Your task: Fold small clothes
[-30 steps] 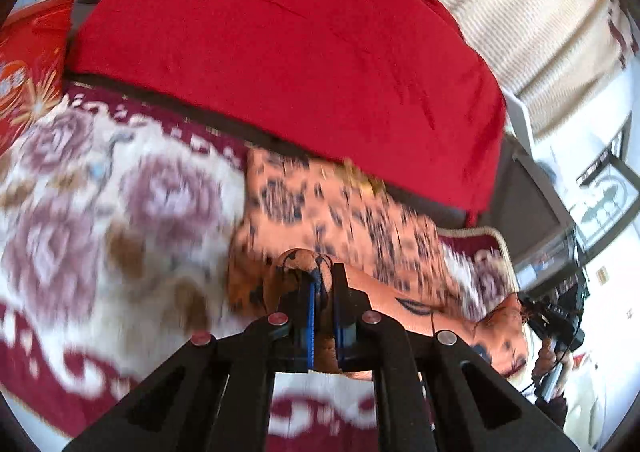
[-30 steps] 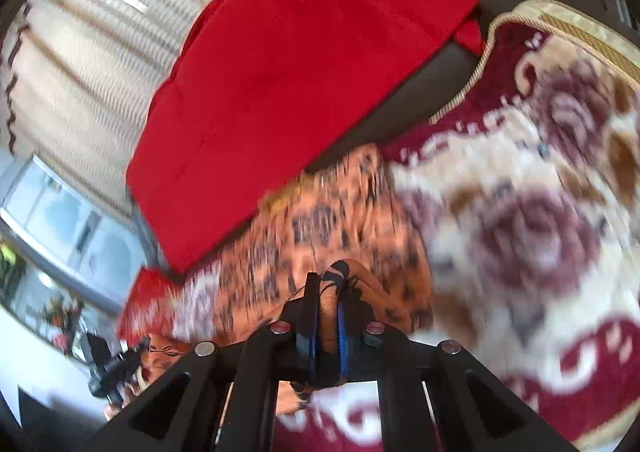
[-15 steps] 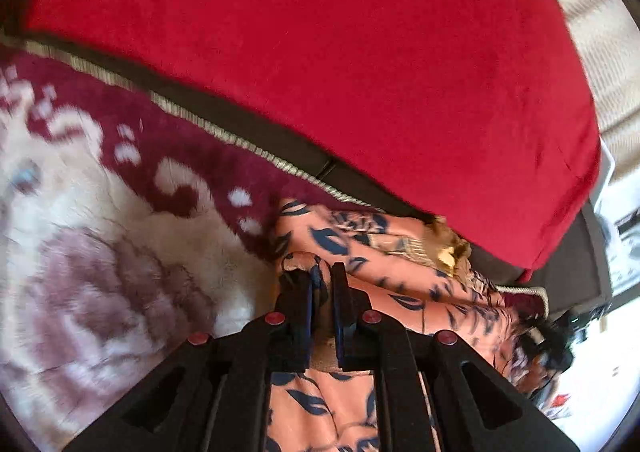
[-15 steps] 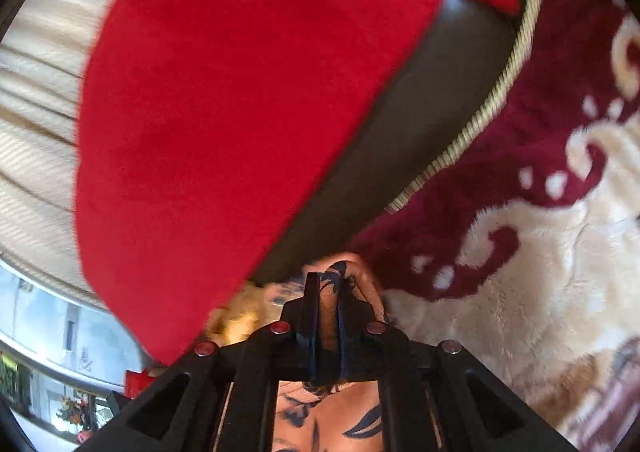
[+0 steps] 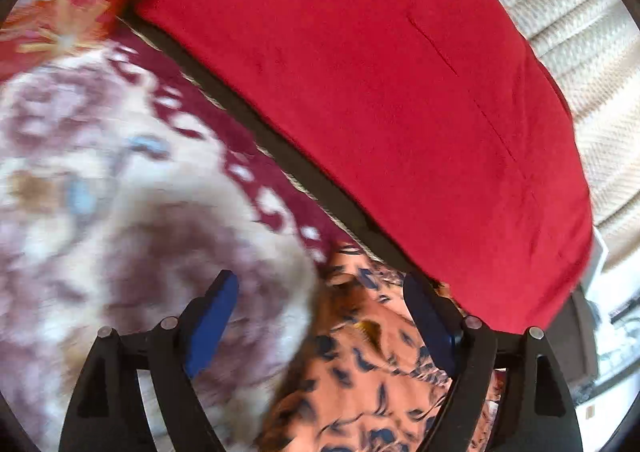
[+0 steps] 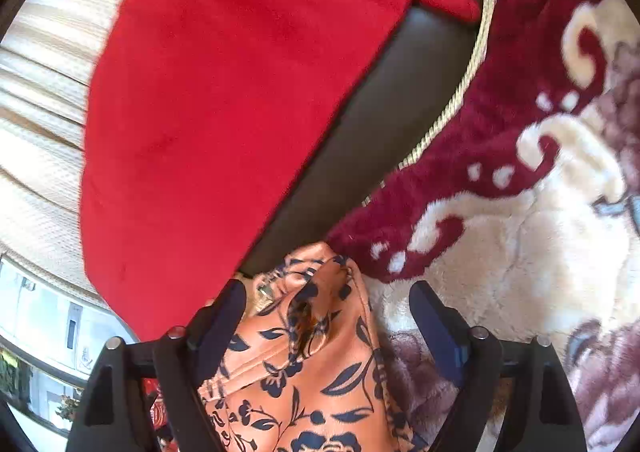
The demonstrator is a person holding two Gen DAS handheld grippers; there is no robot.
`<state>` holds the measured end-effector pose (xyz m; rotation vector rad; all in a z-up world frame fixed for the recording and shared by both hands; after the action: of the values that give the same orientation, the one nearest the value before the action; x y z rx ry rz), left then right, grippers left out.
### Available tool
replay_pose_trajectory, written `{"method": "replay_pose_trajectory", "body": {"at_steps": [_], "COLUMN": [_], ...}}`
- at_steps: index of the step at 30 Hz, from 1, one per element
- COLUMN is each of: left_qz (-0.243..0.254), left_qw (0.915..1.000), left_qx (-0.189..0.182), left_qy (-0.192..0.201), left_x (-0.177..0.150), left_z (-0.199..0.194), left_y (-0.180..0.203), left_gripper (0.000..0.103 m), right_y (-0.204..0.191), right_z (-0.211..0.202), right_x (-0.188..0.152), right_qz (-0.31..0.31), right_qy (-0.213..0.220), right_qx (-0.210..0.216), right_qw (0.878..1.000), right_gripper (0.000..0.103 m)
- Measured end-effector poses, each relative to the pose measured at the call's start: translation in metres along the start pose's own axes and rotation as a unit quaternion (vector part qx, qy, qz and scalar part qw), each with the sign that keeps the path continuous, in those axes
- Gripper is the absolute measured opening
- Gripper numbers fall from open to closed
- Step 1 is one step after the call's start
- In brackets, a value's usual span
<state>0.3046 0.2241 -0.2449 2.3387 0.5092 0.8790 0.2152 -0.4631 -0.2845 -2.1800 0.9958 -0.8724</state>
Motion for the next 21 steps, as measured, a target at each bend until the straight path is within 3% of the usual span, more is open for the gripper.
{"method": "replay_pose_trajectory", "body": {"at_steps": [2, 7, 11, 13, 16, 19, 21], "left_qz": [-0.011, 0.002, 0.004, -0.013, -0.054, -0.084, -0.107], "left_qw": [0.9997, 0.9961, 0.9879, 0.9810, 0.9735, 0.9725, 0.9718], "left_qx": [0.011, -0.020, -0.073, -0.110, -0.135, -0.141, -0.149], "left_qy": [-0.017, -0.086, -0.137, -0.159, -0.176, -0.166, -0.148], "left_x": [-0.018, -0.090, -0.141, -0.157, -0.168, -0.163, -0.154], "left_z": [-0.010, -0.015, -0.024, -0.025, -0.018, -0.005, 0.003], "left_y": [-0.007, 0.006, 0.026, 0.036, 0.040, 0.037, 0.035], "left_gripper": [0.085, 0.085, 0.085, 0.085, 0.085, 0.085, 0.085], "right_y": [0.001, 0.006, 0.000, 0.000, 0.011, 0.015, 0.014], "right_z": [-0.006, -0.040, -0.069, -0.079, -0.070, -0.032, -0.017], "right_x": [-0.008, -0.050, -0.088, -0.113, -0.142, -0.160, -0.162], "right_qz": [-0.003, -0.016, 0.012, 0.033, 0.089, 0.100, 0.107], "right_qy": [-0.013, -0.041, -0.054, -0.067, -0.096, -0.122, -0.119], "right_qx": [-0.006, 0.006, 0.067, 0.094, 0.111, 0.094, 0.083], "right_qw": [1.000, 0.999, 0.996, 0.993, 0.985, 0.983, 0.984], "right_gripper": [0.086, 0.085, 0.084, 0.079, 0.067, 0.056, 0.055]}}
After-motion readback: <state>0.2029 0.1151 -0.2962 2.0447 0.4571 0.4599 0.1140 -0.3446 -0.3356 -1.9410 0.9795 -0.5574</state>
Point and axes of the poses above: each gripper's, at about its wrist camera, not at the fingertips, and z roughly the way its jaws point, y to its right, x to its top, the point moved 8 cm from there along z, roughly the way its jaws point, and after that the axes turned 2 degrees about y, right-handed, at the moved point
